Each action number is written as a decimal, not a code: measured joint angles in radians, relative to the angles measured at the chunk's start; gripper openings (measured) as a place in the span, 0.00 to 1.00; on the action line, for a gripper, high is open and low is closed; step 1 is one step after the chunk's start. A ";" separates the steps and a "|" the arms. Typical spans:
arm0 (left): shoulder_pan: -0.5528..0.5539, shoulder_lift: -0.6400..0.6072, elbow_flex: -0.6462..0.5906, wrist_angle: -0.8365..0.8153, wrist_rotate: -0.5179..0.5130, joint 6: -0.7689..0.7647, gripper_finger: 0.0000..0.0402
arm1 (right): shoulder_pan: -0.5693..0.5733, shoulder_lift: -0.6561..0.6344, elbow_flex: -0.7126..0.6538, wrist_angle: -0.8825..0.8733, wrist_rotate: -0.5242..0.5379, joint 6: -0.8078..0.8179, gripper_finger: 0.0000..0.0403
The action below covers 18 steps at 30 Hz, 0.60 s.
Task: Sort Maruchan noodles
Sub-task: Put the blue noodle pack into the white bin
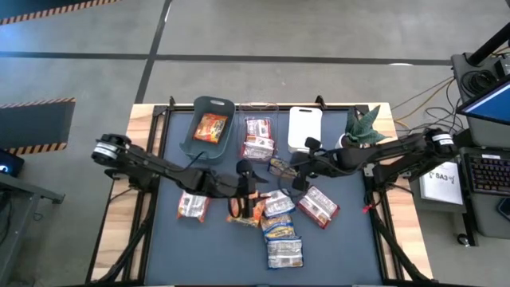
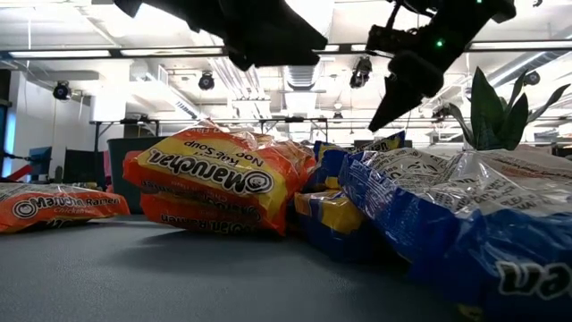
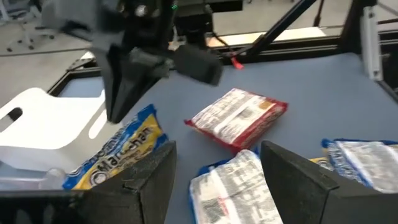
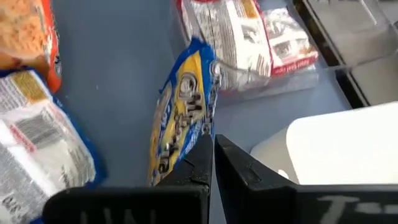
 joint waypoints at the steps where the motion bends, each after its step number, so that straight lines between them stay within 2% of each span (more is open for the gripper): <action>1: 0.005 0.003 0.000 0.000 0.000 0.000 0.54 | 0.000 -0.010 0.000 0.002 0.000 0.015 0.02; 6: 0.013 -0.009 0.000 -0.001 0.000 0.032 0.54 | -0.001 -0.089 0.002 0.002 -0.032 0.106 0.03; 9: 0.013 -0.040 0.000 -0.001 0.000 0.085 0.54 | -0.002 -0.127 0.002 0.000 -0.059 0.144 0.08; 12: 0.013 -0.081 0.000 -0.024 0.004 0.140 0.54 | -0.002 -0.133 0.002 -0.001 -0.109 0.179 0.17; 18: 0.013 -0.174 0.000 -0.133 0.008 0.222 0.54 | -0.002 -0.088 0.010 -0.004 -0.110 0.216 0.44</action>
